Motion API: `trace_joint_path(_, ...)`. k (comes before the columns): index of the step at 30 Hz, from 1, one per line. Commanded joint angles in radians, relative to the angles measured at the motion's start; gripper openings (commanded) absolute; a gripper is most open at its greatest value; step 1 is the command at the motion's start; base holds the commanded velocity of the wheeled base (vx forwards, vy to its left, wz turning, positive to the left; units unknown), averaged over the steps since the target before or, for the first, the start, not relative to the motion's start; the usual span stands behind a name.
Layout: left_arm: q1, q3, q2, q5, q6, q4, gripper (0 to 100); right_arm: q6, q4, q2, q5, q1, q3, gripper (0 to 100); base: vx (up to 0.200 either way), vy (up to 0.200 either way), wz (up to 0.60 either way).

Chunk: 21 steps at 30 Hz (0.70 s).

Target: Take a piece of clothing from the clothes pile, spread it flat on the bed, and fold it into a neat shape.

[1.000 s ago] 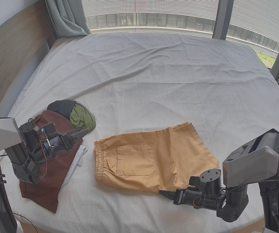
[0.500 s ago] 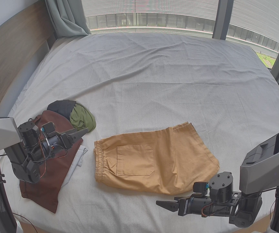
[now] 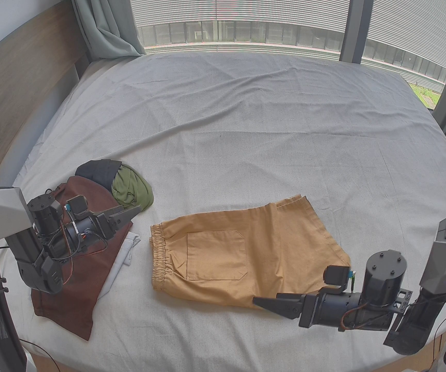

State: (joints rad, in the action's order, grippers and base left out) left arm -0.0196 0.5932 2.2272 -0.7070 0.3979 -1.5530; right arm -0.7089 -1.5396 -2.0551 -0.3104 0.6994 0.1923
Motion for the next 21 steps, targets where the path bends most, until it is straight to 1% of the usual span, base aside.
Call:
trace_joint_path(1,0.007,-0.024,-0.015,-0.031,-0.001,-0.002,100,-0.027,-0.001,0.138,-0.058,-0.084,-0.007,100,0.000,0.000,0.00)
trace_joint_path(3,0.007,-0.027,-0.018,-0.037,-0.001,-0.002,100,-0.027,-0.001,0.181,-0.091,-0.132,-0.008,100,0.000,0.000,0.00)
trace_joint_path(7,0.006,-0.029,-0.028,-0.038,-0.002,-0.002,100,-0.029,0.001,0.227,-0.137,-0.172,-0.004,100,0.000,0.000,0.00)
trace_joint_path(13,0.015,-0.066,-0.061,-0.057,-0.001,-0.002,100,-0.030,-0.001,0.266,-0.137,-0.181,-0.001,100,0.000,0.000,0.00)
trace_joint_path(21,0.030,-0.093,-0.058,-0.057,0.002,-0.001,100,-0.029,0.007,0.303,-0.137,-0.204,-0.007,100,0.000,0.000,0.00)
